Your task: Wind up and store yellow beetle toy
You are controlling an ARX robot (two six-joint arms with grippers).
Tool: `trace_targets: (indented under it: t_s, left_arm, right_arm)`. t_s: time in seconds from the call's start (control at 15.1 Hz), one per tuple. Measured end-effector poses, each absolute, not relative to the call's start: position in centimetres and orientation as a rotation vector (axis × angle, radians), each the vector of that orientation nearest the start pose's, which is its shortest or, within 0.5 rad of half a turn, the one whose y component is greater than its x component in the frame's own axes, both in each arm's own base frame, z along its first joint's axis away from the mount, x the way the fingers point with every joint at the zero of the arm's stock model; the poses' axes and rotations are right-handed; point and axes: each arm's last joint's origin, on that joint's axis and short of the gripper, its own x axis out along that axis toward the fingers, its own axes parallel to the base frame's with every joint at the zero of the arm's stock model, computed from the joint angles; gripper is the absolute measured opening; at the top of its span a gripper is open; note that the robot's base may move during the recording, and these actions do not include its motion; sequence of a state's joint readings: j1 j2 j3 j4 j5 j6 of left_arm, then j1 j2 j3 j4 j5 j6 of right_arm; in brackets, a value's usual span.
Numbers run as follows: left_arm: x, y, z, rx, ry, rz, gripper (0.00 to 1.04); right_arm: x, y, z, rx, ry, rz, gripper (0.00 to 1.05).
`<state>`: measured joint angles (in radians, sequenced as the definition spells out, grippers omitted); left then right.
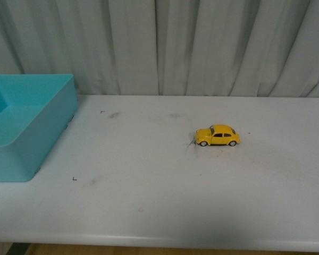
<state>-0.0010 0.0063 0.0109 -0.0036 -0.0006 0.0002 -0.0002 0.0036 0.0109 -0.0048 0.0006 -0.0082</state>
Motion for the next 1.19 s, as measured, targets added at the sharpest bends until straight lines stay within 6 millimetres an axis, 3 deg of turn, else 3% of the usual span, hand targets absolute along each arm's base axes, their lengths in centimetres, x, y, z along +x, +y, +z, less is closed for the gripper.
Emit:
trace_targets:
  t_s: [1.19]
  left_arm:
    - [9.74,-0.01,16.64,0.000,-0.001,0.000,0.98]
  right_arm:
    - [9.73,0.00,16.65,-0.008,-0.003,-0.001,0.98]
